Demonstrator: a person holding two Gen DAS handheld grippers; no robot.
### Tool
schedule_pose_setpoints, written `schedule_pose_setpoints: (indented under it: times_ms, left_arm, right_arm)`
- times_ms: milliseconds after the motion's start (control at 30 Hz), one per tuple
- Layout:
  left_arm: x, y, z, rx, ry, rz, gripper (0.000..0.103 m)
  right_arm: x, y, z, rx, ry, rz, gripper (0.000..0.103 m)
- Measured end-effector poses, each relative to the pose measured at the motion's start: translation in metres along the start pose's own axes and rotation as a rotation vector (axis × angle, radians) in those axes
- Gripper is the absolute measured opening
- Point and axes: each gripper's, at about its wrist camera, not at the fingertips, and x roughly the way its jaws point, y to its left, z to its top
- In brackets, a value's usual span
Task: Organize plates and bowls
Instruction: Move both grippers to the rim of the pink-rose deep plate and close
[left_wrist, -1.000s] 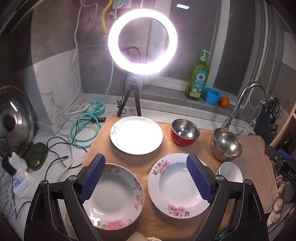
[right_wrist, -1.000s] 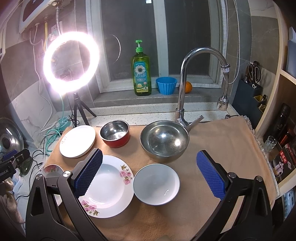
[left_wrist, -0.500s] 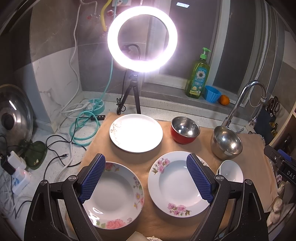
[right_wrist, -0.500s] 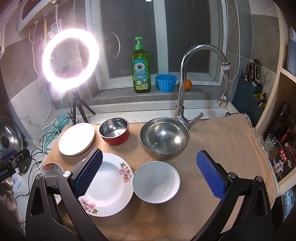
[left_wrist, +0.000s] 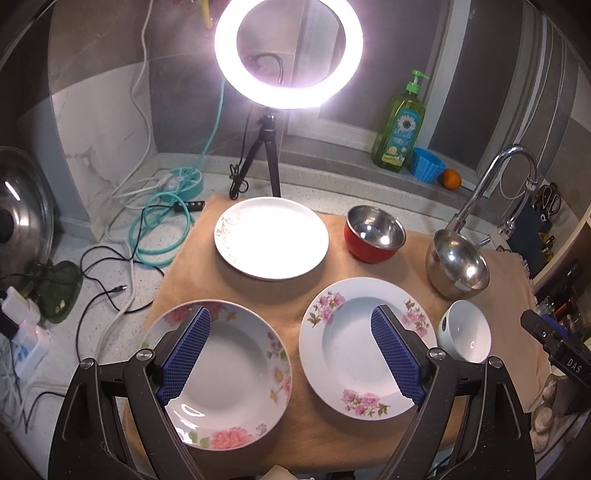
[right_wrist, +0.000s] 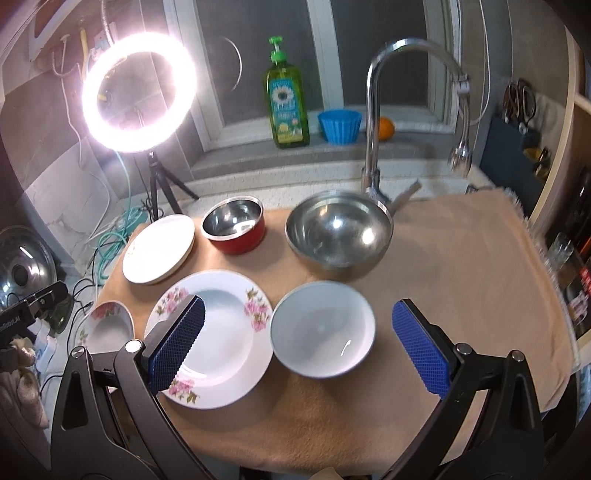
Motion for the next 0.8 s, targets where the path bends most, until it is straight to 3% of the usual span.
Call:
schedule_pose_setpoints:
  times_ms: [133, 300, 433, 467, 533, 800]
  left_arm:
    - [0.013, 0.007, -0.002, 0.000, 0.052, -0.019, 0.086]
    - [0.031, 0.013, -0.004, 0.009, 0.113, -0.050, 0.071]
    - [0.046, 0.015, -0.004, 0.002, 0.162, -0.080, 0.061]
    - [0.050, 0.015, -0.004, 0.005, 0.175, -0.090, 0.054]
    - [0.059, 0.014, -0.005, 0.012, 0.203, -0.110, 0.049]
    - [0.091, 0.007, 0.000, 0.015, 0.292, -0.180, 0.036]
  right_arm:
    - [0.012, -0.010, -0.013, 0.043, 0.061, 0.033, 0.097]
    - [0.025, -0.020, -0.031, 0.091, 0.145, 0.075, 0.085]
    - [0.041, -0.026, -0.045, 0.142, 0.228, 0.138, 0.064]
    - [0.046, -0.027, -0.048, 0.154, 0.245, 0.150, 0.060]
    - [0.054, -0.030, -0.055, 0.180, 0.277, 0.182, 0.055]
    - [0.079, -0.024, -0.068, 0.239, 0.353, 0.273, 0.052]
